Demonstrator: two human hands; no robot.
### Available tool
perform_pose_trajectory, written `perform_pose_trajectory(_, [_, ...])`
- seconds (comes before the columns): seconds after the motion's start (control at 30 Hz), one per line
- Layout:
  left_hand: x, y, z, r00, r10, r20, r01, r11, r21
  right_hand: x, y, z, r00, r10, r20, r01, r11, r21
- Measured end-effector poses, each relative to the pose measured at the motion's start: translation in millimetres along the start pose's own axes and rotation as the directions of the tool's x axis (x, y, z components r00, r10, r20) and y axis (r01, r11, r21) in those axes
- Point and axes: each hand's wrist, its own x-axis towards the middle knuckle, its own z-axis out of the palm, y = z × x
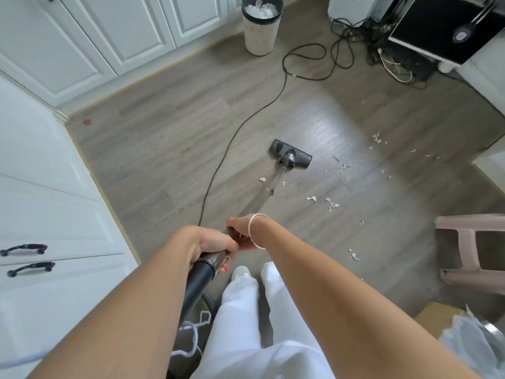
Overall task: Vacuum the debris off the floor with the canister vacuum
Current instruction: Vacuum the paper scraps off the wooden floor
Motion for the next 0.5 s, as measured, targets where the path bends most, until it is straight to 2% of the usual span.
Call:
perform_pose_trajectory(0.13, [-2.5,-26.2,23.2,0.999,-0.012,0.050,0.015,0.998,-0.065,-12.0,25.0,10.5,1.000,-0.010,0.009,0.011,0.997,-0.078])
perform_pose_trajectory(0.27, [-3.8,-32.1,37.1,0.998,0.058,0.002,-0.057,0.995,-0.085,-22.4,43.6,8.9,0.989,-0.137,-0.062,0.134,0.990,-0.050])
perform_pose_trajectory(0.37, [-13.4,-27.8,58.9,0.996,0.080,-0.026,-0.082,0.992,-0.095,-28.4,59.5,6.0,0.985,-0.150,-0.086,0.150,0.989,-0.012])
perform_pose_trajectory(0.5, [-22.8,-39.3,97.4,0.996,0.081,-0.041,-0.086,0.985,-0.153,-43.4,92.1,0.9,0.986,-0.157,-0.050,0.156,0.987,-0.038])
